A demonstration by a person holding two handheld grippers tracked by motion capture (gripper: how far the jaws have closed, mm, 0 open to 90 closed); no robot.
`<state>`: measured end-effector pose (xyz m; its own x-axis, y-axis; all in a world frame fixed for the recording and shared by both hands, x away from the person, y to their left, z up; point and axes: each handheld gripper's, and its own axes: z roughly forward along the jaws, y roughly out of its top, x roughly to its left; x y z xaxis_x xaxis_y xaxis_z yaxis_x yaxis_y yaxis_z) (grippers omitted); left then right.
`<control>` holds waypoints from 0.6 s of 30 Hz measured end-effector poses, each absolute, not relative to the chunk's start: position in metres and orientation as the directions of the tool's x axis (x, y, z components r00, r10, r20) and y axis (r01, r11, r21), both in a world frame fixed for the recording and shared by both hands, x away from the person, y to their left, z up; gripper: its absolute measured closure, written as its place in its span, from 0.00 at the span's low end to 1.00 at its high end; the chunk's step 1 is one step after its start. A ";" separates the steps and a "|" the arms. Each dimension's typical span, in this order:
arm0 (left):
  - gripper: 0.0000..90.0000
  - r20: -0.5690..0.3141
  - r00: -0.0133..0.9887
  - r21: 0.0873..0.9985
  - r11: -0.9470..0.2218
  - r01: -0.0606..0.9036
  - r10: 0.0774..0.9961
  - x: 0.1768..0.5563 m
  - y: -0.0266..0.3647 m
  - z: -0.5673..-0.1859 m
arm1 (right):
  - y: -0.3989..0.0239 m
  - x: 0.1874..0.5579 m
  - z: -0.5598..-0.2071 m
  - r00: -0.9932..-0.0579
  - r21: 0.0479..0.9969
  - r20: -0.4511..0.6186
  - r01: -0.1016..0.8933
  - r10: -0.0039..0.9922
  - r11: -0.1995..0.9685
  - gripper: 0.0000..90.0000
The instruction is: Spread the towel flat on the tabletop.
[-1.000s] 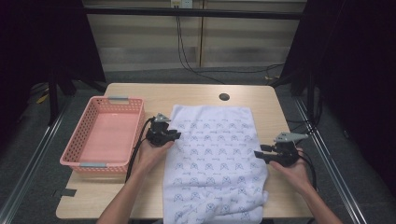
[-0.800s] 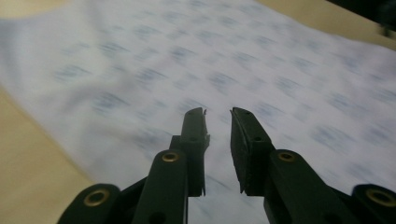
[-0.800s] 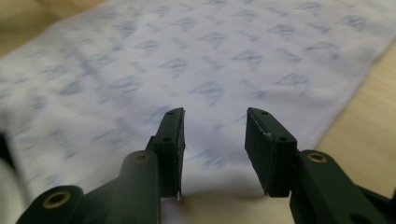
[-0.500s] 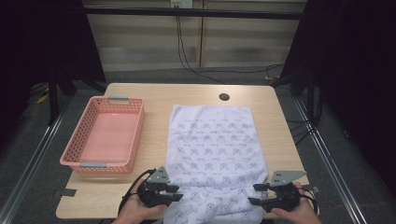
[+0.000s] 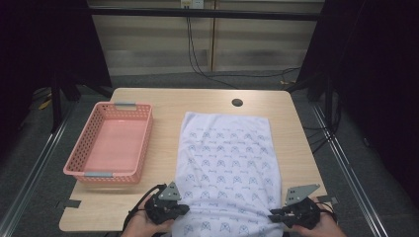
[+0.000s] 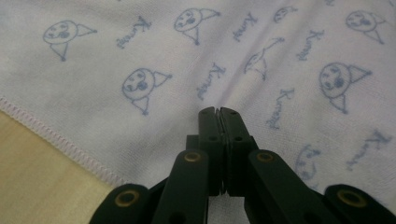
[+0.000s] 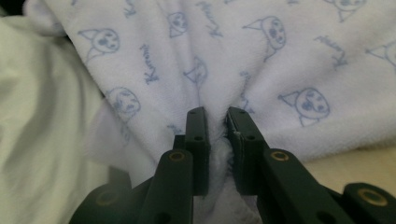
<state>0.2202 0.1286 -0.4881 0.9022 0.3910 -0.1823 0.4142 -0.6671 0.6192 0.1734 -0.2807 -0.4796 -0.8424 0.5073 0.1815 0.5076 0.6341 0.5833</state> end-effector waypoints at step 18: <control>0.65 -0.253 0.839 0.696 -0.511 0.503 0.481 0.262 0.143 -0.473 | -0.304 0.192 -0.462 -0.728 0.744 0.149 0.528 0.669 0.409 0.59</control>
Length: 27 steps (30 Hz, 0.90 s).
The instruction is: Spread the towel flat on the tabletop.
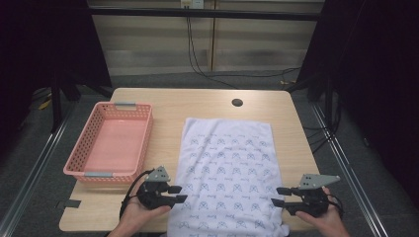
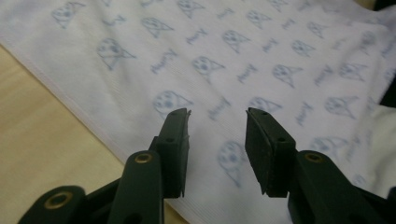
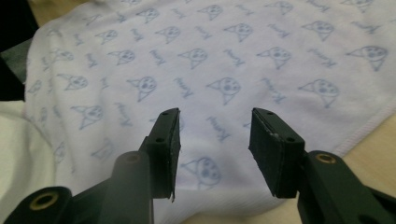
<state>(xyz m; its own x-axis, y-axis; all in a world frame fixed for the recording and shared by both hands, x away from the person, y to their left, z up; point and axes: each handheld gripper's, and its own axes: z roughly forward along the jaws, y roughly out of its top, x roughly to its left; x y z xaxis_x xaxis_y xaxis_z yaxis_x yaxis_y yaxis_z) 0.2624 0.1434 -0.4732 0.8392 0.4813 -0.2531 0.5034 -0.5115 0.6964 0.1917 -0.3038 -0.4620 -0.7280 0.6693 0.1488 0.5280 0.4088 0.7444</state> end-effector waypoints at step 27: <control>0.73 -0.101 0.777 0.692 -0.518 0.503 0.621 0.340 0.120 -0.499 | -0.274 0.307 -0.496 -0.644 0.682 0.059 0.584 0.763 0.440 0.56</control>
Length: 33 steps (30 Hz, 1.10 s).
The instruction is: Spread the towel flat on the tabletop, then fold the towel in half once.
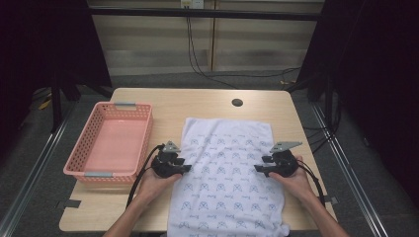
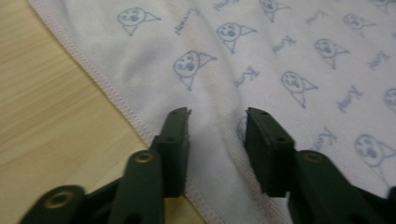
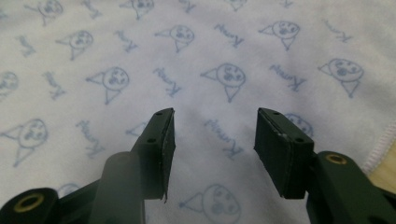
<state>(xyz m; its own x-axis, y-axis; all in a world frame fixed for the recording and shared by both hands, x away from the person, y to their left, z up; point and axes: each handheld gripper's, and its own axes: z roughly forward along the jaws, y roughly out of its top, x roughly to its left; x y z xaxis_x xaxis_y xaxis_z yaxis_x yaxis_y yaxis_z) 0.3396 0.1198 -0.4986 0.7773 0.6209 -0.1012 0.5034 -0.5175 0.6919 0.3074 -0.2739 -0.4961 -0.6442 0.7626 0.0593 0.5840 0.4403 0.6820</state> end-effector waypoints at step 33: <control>0.90 -0.229 0.875 0.623 -0.626 0.469 0.427 0.228 0.133 -0.489 | -0.278 0.204 -0.486 -0.759 0.626 0.131 0.562 0.637 0.540 0.82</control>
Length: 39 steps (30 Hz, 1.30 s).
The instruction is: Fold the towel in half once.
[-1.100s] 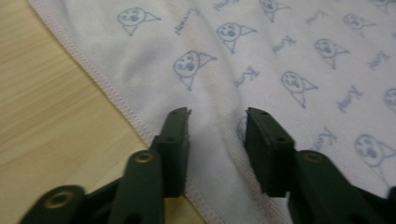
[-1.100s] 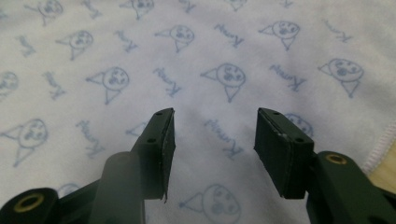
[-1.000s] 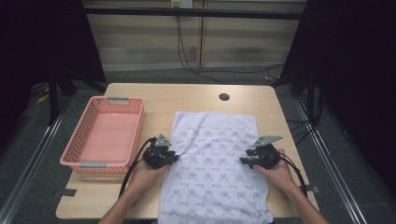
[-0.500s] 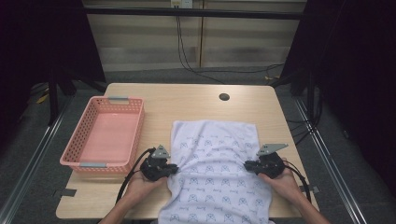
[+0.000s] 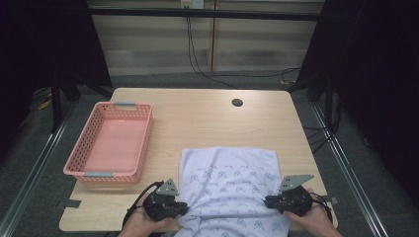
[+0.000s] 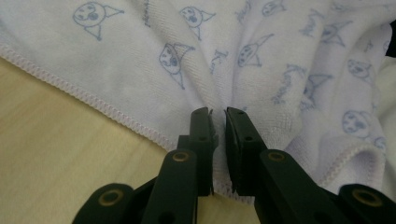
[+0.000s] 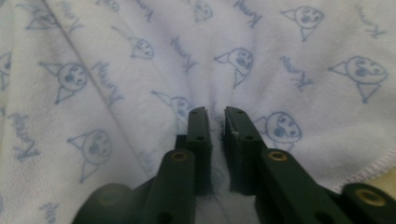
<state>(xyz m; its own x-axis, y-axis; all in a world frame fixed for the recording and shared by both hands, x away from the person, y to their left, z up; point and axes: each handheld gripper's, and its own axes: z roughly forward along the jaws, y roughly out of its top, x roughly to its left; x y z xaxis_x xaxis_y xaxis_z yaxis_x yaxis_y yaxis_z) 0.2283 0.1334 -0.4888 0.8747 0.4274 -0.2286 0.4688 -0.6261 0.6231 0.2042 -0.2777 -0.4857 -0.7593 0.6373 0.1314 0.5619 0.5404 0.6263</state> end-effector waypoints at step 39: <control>0.58 -0.173 0.665 0.694 -0.388 0.606 0.726 0.366 0.124 -0.501 | -0.314 0.332 -0.497 -0.613 0.717 0.121 0.598 0.781 0.358 0.92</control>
<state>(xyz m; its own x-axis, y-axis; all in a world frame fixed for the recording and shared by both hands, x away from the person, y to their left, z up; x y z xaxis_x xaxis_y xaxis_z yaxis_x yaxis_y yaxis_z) 0.3661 0.1239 -0.5008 0.6649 0.7265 -0.1735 0.6056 -0.3885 0.6945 0.3321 -0.3143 -0.4966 -0.6126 0.7811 0.1207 0.5977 0.3578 0.7175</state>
